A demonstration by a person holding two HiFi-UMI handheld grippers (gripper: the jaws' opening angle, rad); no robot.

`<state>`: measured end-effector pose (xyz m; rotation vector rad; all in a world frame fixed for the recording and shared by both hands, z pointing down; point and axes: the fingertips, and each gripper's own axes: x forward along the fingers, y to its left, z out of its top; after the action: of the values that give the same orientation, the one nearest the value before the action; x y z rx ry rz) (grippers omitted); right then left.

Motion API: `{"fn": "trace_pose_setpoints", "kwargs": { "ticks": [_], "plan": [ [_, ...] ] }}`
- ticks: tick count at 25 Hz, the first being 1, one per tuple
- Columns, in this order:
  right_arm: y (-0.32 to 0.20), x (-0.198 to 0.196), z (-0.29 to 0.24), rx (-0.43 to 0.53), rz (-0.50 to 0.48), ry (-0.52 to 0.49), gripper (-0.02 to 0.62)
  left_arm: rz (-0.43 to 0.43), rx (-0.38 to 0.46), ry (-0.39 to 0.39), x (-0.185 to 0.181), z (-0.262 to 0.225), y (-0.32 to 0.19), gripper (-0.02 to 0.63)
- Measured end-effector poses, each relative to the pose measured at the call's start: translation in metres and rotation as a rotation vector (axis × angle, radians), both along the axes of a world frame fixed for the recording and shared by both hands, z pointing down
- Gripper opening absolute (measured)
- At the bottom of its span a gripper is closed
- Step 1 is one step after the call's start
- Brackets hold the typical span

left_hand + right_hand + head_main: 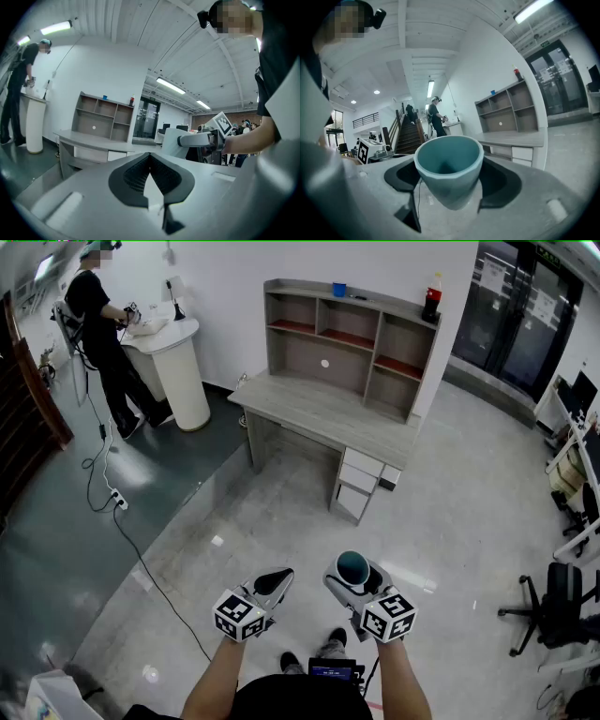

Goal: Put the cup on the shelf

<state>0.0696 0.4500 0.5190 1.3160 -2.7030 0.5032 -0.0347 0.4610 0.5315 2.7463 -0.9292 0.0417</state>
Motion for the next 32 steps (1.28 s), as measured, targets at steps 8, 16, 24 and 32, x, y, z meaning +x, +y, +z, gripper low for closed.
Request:
{"fn": "trace_pose_setpoints", "kwargs": {
  "ticks": [8,16,24,32],
  "plan": [
    [0.002,-0.004,-0.008,0.010,0.005,0.001,0.374,0.011,0.021,0.033,-0.003,-0.014,0.000,0.002],
    [-0.001,0.000,-0.009,0.012,0.010,0.006,0.376,0.020,0.029,0.007,0.002,-0.015,-0.003,0.002],
    [-0.001,0.002,-0.009,0.011,0.001,0.020,0.376,0.033,0.032,0.004,0.006,-0.017,-0.002,0.002],
    [0.002,0.004,-0.011,0.022,0.007,0.013,0.376,0.024,0.030,0.006,0.004,-0.015,-0.001,0.002]
  ]
}}
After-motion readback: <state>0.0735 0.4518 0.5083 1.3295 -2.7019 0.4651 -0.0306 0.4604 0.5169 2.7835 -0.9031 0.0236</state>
